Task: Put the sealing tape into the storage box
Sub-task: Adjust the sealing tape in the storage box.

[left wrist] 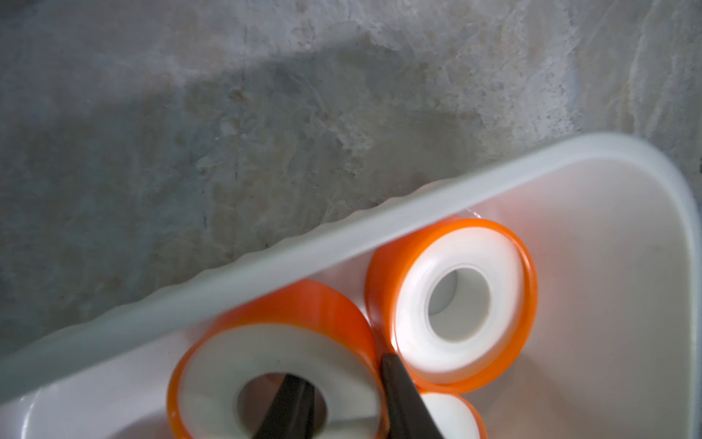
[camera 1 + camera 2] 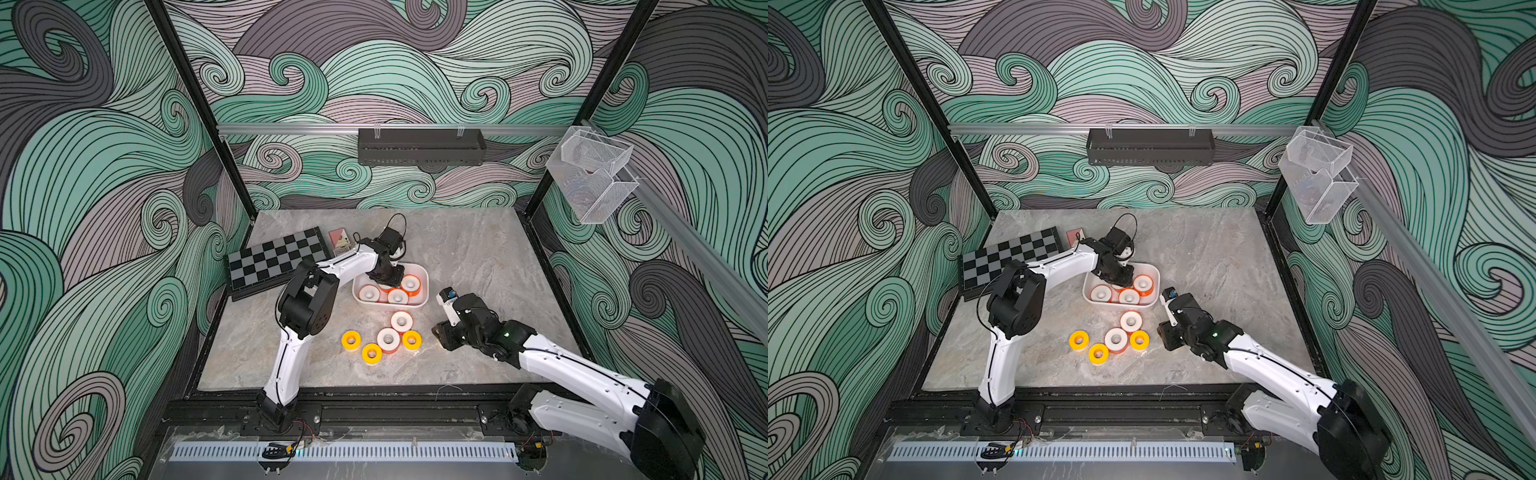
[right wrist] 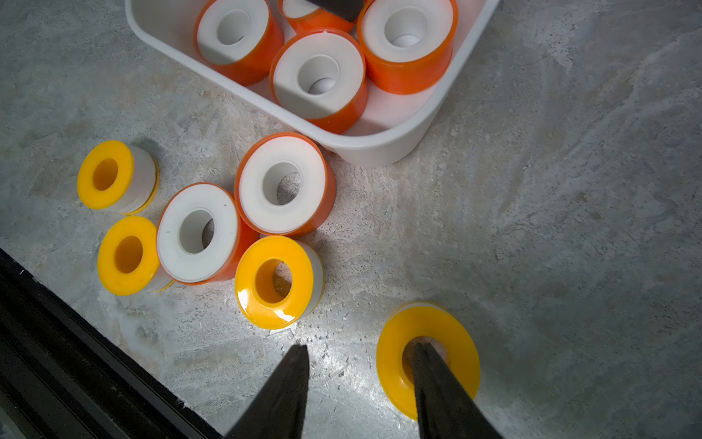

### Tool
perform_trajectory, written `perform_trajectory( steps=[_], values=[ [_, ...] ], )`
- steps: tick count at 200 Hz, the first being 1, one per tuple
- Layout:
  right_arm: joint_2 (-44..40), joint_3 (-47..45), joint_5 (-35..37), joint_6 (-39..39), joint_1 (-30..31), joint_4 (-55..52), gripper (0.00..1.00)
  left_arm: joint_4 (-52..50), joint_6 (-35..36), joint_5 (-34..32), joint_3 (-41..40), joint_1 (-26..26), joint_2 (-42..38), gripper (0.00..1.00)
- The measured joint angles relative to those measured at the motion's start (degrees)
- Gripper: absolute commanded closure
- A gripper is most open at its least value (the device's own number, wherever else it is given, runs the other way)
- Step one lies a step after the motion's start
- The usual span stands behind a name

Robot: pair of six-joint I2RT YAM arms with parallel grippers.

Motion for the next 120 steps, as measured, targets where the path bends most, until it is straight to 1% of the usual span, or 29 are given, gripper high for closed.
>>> perform_trajectory(
  steps=[18,38,58,76,120],
  values=[
    [0.0,0.0,0.0,0.02,0.0,0.0,0.51,-0.61,0.0,-1.18,0.11,0.0,0.0,0.7],
    [0.0,0.0,0.0,0.0,0.0,0.0,0.51,-2.1,-0.15,-3.32,0.44,0.0,0.0,0.63],
    [0.0,0.0,-0.02,0.0,0.0,0.0,0.51,-3.69,-0.42,-5.27,0.7,0.0,0.0,0.59],
    [-0.02,0.0,-0.02,0.0,0.0,0.0,0.51,-4.76,-0.55,-6.25,1.11,0.0,0.0,0.57],
    [-0.33,0.0,-0.02,0.02,0.0,0.0,0.51,-5.51,-0.94,-6.43,1.73,0.0,-0.17,0.57]
  ],
)
